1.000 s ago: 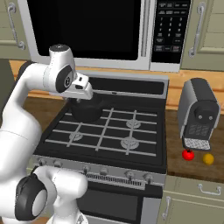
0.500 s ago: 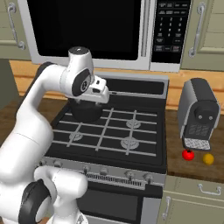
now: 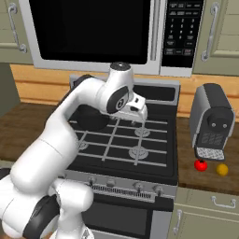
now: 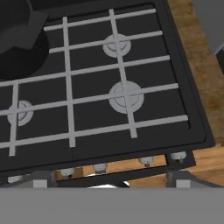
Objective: Put the lemon and tomato in the pot. Retrieve the spatula and lightly stir the vegetables in the pot.
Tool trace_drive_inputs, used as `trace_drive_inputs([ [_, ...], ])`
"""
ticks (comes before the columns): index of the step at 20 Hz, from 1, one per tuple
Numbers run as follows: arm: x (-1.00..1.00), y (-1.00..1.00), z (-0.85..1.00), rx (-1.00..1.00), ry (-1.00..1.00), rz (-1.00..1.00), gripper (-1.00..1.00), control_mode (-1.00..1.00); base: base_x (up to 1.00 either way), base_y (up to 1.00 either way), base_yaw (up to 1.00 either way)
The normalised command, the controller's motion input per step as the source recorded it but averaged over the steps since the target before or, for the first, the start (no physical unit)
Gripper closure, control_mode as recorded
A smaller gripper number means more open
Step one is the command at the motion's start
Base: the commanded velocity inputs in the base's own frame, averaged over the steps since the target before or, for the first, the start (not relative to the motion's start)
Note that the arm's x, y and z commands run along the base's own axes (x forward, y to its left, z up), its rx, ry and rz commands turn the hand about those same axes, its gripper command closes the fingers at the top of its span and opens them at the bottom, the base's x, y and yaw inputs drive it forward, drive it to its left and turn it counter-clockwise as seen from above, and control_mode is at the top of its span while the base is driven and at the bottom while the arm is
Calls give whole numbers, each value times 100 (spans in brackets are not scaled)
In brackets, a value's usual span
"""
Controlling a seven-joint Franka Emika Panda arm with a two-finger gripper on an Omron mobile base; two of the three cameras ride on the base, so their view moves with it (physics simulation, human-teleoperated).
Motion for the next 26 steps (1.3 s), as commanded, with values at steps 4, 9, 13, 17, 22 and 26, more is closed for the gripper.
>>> trace_drive_inputs([
  [4,0,-100,-53,0,5,-9,-100,-100,0,0,0],
  [9,-2,-100,-47,0,2,-9,-100,-100,0,0,0],
  [13,-4,-98,-48,0,1,-9,-100,-100,0,0,0],
  [17,0,-86,-45,0,3,-9,-100,-100,0,0,0],
  [22,0,-72,-43,0,6,-10,-100,-100,0,0,0],
  [26,0,-56,-34,0,5,-7,-100,-100,0,0,0],
])
